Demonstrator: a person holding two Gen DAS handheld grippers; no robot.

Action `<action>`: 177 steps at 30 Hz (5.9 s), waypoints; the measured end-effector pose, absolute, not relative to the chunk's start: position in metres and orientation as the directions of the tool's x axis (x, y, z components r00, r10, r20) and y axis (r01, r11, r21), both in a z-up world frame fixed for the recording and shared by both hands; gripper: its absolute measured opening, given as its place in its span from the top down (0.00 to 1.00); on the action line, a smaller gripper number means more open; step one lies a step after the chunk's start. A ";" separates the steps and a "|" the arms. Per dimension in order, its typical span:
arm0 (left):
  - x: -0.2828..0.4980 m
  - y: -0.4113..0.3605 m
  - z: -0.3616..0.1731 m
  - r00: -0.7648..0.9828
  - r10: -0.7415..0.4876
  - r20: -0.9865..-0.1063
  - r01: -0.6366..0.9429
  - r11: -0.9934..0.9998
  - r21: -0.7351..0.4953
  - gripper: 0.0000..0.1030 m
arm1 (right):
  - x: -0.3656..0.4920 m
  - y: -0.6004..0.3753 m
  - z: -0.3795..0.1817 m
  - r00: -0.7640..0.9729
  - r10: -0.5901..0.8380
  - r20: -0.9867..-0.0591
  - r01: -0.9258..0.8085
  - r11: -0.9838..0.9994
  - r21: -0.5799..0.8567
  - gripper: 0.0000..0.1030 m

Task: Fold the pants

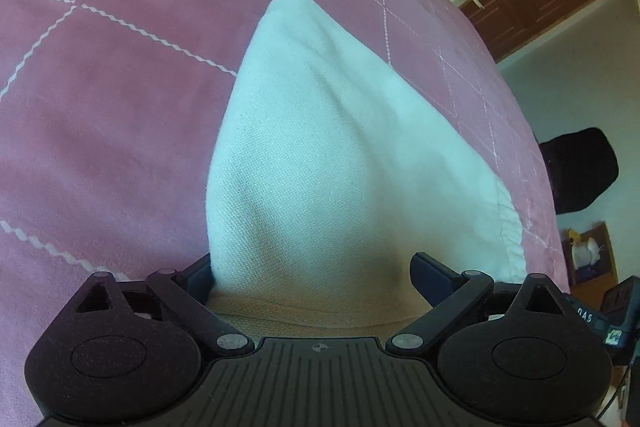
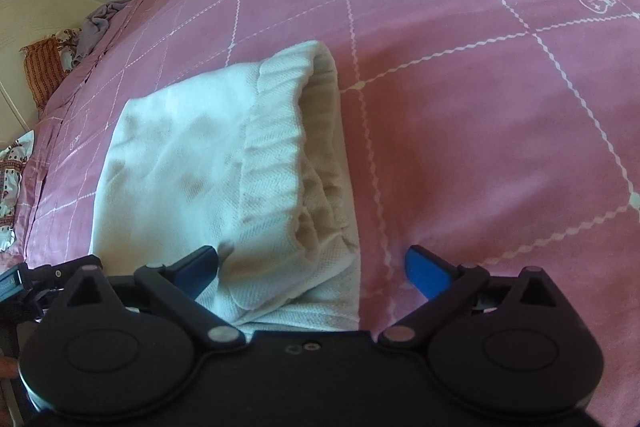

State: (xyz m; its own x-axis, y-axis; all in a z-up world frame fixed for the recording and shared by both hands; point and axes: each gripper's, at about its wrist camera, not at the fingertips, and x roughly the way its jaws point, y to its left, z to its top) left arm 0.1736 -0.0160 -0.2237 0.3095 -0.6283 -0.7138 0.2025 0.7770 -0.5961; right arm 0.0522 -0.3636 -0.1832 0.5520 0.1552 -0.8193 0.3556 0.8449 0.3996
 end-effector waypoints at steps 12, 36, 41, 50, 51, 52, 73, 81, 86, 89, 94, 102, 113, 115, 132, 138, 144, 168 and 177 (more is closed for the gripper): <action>0.181 -0.041 -0.235 0.306 -0.632 -0.712 0.218 0.774 -0.594 0.34 | 0.058 -0.374 -0.194 0.582 0.289 -0.760 0.328 0.772 0.545 0.38; 0.159 -0.066 -0.184 0.471 -0.504 -0.724 0.393 0.855 -0.339 0.57 | 0.066 -0.337 -0.177 0.630 0.223 -0.744 0.308 0.808 0.503 0.57; 0.155 -0.065 -0.160 0.520 -0.522 -0.676 0.418 0.846 -0.331 0.62 | 0.063 -0.332 -0.160 0.664 0.234 -0.710 0.272 0.809 0.521 0.59; 0.168 -0.054 -0.111 0.588 -0.562 -0.582 0.427 0.827 -0.367 0.62 | 0.074 -0.320 -0.101 0.751 0.261 -0.607 0.153 0.825 0.544 0.59; 0.171 -0.052 -0.106 0.594 -0.569 -0.568 0.425 0.822 -0.378 0.62 | 0.077 -0.319 -0.096 0.757 0.262 -0.598 0.141 0.828 0.542 0.59; 0.176 -0.051 -0.102 0.600 -0.573 -0.559 0.420 0.820 -0.389 0.62 | 0.081 -0.319 -0.089 0.767 0.262 -0.586 0.130 0.831 0.541 0.59; 0.333 -0.109 -0.094 0.695 -0.503 -0.515 0.378 0.864 -0.334 0.62 | 0.228 -0.356 -0.063 0.838 0.234 -0.493 0.041 0.874 0.485 0.59; 0.345 -0.135 -0.149 0.654 -0.450 -0.609 0.374 0.891 -0.257 0.62 | 0.256 -0.383 -0.119 0.802 0.192 -0.566 0.121 0.875 0.469 0.59; 0.337 -0.134 -0.186 0.587 -0.416 -0.695 0.356 0.903 -0.240 0.56 | 0.252 -0.389 -0.158 0.744 0.142 -0.652 0.188 0.893 0.408 0.55; 0.334 -0.133 -0.194 0.582 -0.394 -0.712 0.325 0.915 -0.241 0.51 | 0.243 -0.384 -0.177 0.718 0.103 -0.689 0.225 0.901 0.370 0.41; 0.339 -0.134 -0.197 0.555 -0.372 -0.744 0.301 0.924 -0.237 0.32 | 0.225 -0.385 -0.192 0.678 0.042 -0.734 0.300 0.895 0.329 0.34; 0.329 -0.130 -0.180 0.552 -0.295 -0.780 0.266 0.949 -0.171 0.22 | 0.212 -0.373 -0.168 0.677 -0.047 -0.735 0.344 0.902 0.259 0.33; 0.291 -0.144 -0.131 0.632 -0.278 -0.723 0.269 0.954 -0.133 0.00 | 0.195 -0.338 -0.112 0.776 -0.102 -0.622 0.285 0.937 0.201 0.36; 0.297 -0.154 -0.142 0.578 -0.259 -0.774 0.270 0.956 -0.117 0.00 | 0.202 -0.330 -0.114 0.766 -0.115 -0.633 0.275 0.948 0.161 0.47; 0.295 -0.163 -0.197 0.560 -0.238 -0.793 0.346 0.937 -0.036 0.00 | 0.207 -0.332 -0.186 0.649 -0.169 -0.741 0.310 0.949 0.054 0.53; 0.293 -0.169 -0.186 0.524 -0.202 -0.827 0.305 0.951 -0.039 0.00 | 0.209 -0.336 -0.186 0.645 -0.157 -0.748 0.306 0.950 0.064 0.53; 0.301 -0.163 -0.193 0.461 -0.227 -0.858 0.253 0.960 -0.119 0.00 | 0.209 -0.336 -0.185 0.645 -0.153 -0.749 0.305 0.950 0.069 0.52; 0.305 -0.180 -0.185 0.461 -0.156 -0.874 0.278 0.960 -0.025 0.00 | 0.209 -0.336 -0.184 0.638 -0.157 -0.754 0.309 0.949 0.064 0.46; 0.285 -0.215 -0.174 0.585 -0.032 -0.810 0.360 0.905 0.225 0.00 | 0.208 -0.334 -0.184 0.630 -0.166 -0.758 0.325 0.944 0.063 0.43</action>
State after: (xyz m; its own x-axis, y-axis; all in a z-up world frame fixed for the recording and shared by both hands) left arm 0.2846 -0.2146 -0.1745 0.5853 -0.0318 -0.8102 0.3605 0.9052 0.2249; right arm 0.2079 -0.3340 -0.1835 0.6302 -0.1665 -0.7584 0.3250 0.9436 0.0629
